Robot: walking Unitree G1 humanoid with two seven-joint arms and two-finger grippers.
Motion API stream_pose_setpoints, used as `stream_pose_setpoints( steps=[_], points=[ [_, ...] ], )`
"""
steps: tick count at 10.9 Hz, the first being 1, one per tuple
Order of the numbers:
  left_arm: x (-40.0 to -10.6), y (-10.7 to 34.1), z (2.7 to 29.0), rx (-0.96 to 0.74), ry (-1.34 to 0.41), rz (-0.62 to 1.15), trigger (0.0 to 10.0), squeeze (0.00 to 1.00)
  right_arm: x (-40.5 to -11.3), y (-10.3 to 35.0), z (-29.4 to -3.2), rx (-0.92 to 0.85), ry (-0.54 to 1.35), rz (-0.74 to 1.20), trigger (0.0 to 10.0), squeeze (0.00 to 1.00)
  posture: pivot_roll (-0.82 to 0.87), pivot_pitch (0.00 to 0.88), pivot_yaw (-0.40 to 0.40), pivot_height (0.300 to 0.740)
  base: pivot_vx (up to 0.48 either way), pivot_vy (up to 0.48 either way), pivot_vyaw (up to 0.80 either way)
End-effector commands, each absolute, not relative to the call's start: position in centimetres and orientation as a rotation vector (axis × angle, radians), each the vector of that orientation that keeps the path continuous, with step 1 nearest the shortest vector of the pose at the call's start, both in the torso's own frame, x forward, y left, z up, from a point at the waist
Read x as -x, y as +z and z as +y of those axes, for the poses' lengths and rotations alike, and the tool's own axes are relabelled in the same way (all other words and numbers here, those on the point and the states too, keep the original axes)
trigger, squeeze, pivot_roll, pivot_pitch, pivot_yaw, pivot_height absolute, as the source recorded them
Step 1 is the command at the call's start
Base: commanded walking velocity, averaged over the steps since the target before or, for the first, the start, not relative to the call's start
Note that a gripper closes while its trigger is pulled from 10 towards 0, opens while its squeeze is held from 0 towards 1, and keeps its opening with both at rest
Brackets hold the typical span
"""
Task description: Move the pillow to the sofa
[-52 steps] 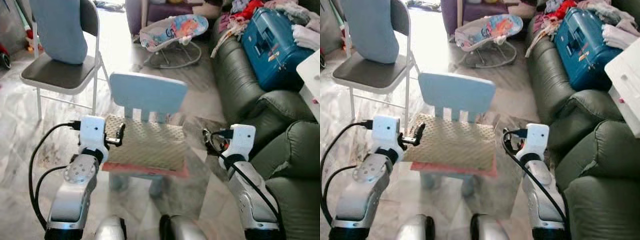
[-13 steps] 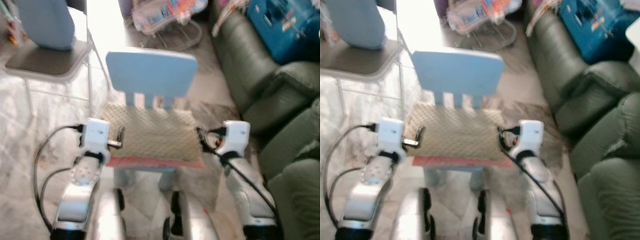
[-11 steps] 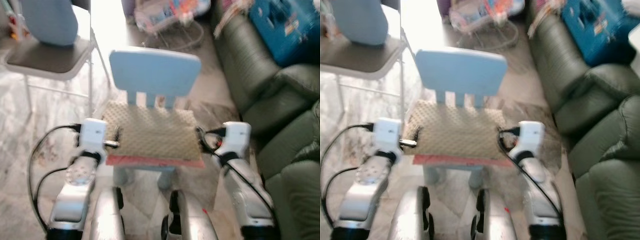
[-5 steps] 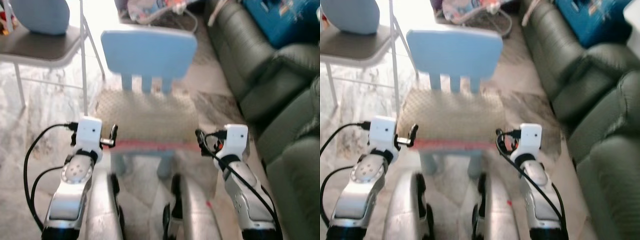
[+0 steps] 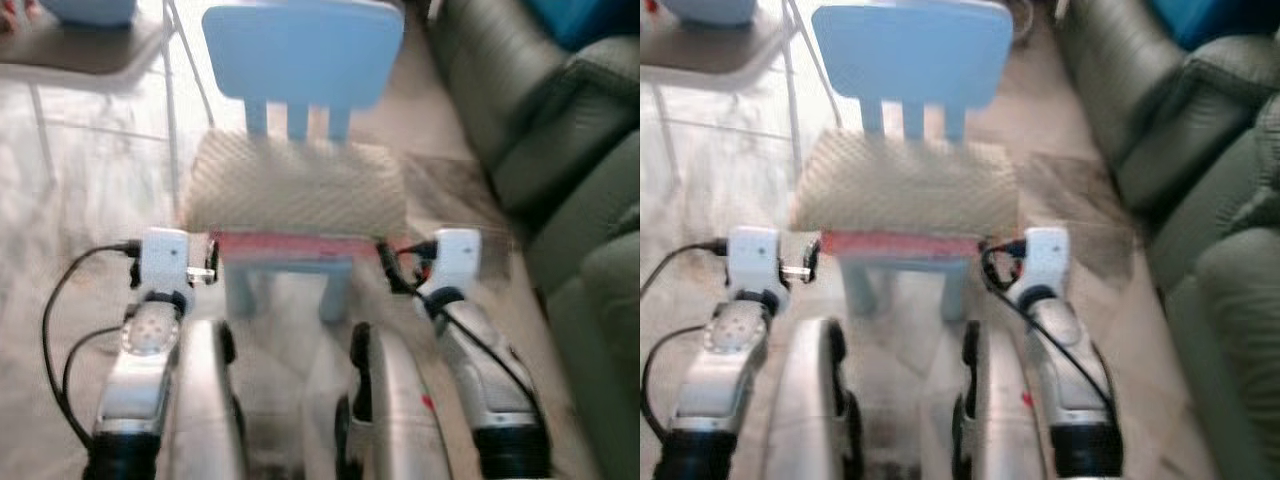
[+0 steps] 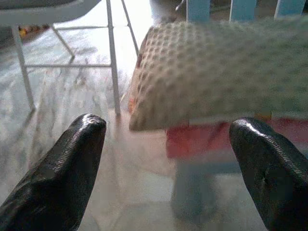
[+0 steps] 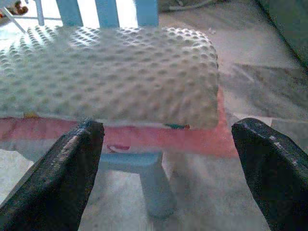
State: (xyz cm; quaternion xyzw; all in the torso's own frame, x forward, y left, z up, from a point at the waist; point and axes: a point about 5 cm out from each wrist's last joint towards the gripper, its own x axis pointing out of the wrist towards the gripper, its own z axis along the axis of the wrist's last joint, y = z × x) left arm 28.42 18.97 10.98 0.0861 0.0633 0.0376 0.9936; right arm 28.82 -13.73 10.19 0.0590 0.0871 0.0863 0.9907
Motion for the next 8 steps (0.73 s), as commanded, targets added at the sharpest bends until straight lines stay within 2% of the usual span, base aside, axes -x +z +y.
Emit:
stream_pose_setpoints(
  steps=[1,7,8],
  points=[
    [-28.72,11.4,18.76,-0.161,0.073,0.1,10.0,0.0,-28.9,10.25,-14.0,-0.111,0.178,0.169,10.0,0.0,-0.05,0.235,-0.094,0.525,0.0,0.0,0.0],
    [-28.88,11.32,18.13,-0.148,0.02,0.089,10.0,0.0,-28.51,9.79,-13.82,-0.089,0.205,0.169,10.0,0.0,-0.04,0.223,-0.097,0.525,0.0,0.0,0.0],
    [-28.88,11.24,17.97,-0.14,0.013,0.092,10.0,0.0,-28.63,9.86,-13.78,-0.086,0.209,0.165,10.0,0.0,-0.05,0.222,-0.097,0.525,0.244,0.0,0.0]
  ],
)
